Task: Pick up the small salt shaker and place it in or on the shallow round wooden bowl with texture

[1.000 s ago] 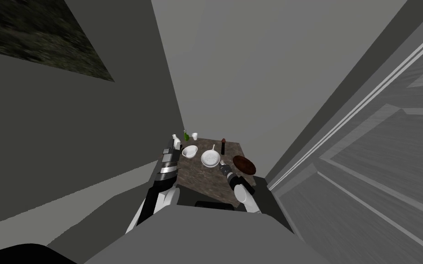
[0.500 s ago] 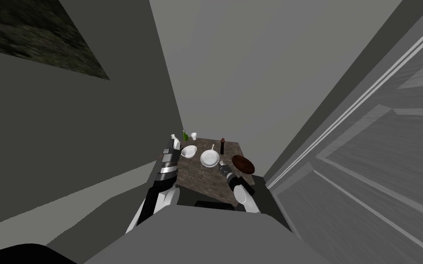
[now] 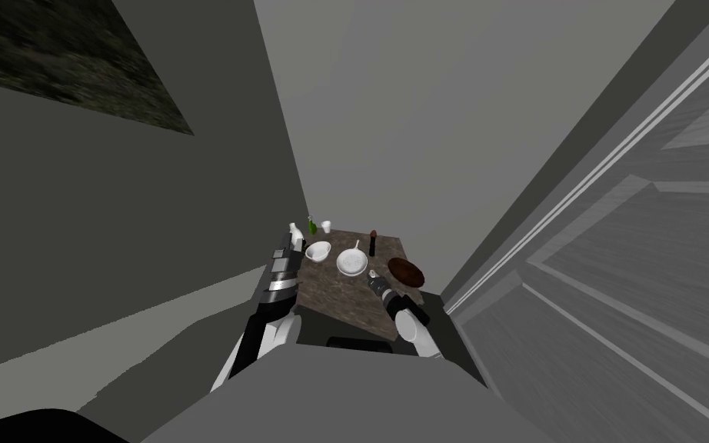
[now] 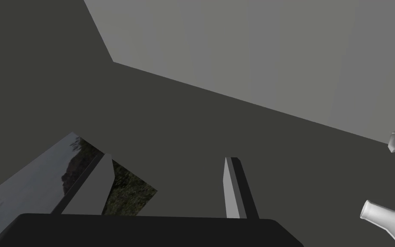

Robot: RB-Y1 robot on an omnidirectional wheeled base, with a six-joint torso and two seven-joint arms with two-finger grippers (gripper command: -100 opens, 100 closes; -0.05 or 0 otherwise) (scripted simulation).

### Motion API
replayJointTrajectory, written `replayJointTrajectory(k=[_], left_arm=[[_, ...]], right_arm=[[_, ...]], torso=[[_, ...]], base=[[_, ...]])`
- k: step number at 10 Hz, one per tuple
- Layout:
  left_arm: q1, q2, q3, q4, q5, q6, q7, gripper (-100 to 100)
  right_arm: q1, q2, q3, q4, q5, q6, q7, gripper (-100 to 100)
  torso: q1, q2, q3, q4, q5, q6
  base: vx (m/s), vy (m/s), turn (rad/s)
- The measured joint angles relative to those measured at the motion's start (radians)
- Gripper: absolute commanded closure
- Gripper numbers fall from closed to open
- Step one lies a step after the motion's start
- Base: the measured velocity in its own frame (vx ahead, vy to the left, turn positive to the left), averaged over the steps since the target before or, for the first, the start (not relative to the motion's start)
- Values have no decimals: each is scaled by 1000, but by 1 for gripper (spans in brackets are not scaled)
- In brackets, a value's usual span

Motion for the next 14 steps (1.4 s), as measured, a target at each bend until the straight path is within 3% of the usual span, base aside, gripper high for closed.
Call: replayJointTrajectory(k=[3,7,11,14], left_arm=[[0,0,0,0,0,0,0,0],[0,0,0,0,0,0,0,0],[0,0,0,0,0,0,0,0],[0,0,0,0,0,0,0,0]], right_arm=[[-34,-43,-11,-24,-20,57,-35,100],[-72,-51,-44,-70,-31,138,-92,100],[-107,-36,-115,-95,-27,206,-153,100],[-111,-38,-181,-124,2,243,-206,100]], torso=[[-9,4,3,1,-2,0],[-12,3,2,0,-4,0],[-9,-8,-5,-2,-3,0],[-5,-15,-9,-4,-2,1]], base=[[-154,-140,71],[-143,-167,94],[-28,-116,101],[65,-62,92]])
